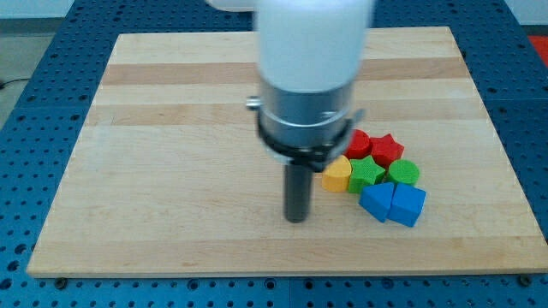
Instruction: Separate the yellow hexagon from red blocks
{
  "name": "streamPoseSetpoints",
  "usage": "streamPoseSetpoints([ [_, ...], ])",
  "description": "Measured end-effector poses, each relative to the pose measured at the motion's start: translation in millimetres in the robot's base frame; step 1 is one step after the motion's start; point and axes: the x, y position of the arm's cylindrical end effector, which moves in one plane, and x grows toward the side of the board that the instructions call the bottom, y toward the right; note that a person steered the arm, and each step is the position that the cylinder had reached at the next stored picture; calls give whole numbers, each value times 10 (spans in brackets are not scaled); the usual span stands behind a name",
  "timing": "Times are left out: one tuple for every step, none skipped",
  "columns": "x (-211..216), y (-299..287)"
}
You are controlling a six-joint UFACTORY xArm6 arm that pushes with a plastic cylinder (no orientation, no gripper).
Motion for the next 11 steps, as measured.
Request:
streamPoseSetpoints([
  [-379,-211],
  [-990,-71],
  [-1158,310],
  [-1158,863],
  [-1158,1140],
  [-1158,1135],
  [-1155,997],
  [-1031,977],
  [-833,993],
  [-759,994],
  [-759,920],
])
